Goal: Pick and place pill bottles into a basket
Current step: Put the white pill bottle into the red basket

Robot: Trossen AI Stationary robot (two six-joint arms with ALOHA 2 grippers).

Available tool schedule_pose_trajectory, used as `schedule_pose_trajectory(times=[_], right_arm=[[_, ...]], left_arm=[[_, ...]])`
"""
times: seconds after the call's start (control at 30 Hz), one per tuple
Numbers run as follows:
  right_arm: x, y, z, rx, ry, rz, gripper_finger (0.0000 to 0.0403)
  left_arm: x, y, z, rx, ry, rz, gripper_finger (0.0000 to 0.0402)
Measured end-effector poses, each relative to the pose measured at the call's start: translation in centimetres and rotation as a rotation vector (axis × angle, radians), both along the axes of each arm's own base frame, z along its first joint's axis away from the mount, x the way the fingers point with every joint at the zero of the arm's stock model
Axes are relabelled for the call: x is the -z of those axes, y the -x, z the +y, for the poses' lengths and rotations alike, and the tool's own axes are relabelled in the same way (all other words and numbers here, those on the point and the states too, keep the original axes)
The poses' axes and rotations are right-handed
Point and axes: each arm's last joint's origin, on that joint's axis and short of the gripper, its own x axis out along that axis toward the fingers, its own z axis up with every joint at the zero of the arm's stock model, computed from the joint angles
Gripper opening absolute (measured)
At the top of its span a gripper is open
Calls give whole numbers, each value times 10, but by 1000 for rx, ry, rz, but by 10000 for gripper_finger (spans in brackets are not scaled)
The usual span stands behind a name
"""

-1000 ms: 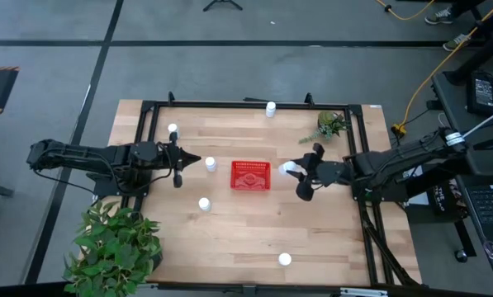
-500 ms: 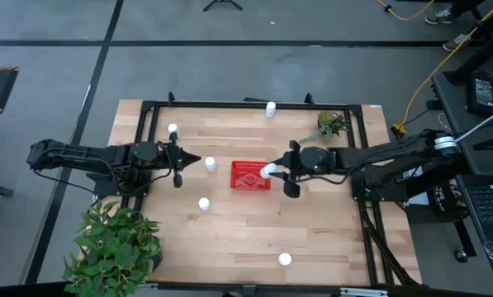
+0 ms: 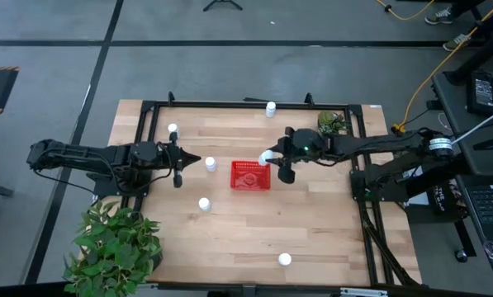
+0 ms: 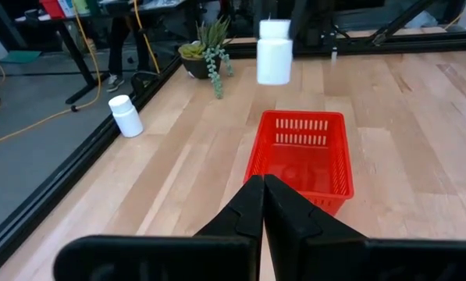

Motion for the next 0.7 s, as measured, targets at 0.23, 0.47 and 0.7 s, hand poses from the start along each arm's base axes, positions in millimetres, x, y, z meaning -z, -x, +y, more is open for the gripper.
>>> schedule_pose_trajectory(times=[0.23, 0.47, 0.7], right_arm=[[-10, -25, -18, -80, -24, 68, 153], [0, -29, -20, -97, -51, 144, 153], [2, -30, -2, -141, -68, 172, 153]], left_arm=[[0, 0, 0, 0, 0, 0, 6], [0, 0, -1, 28, 17, -1, 5], [0, 0, -1, 28, 16, -1, 3]])
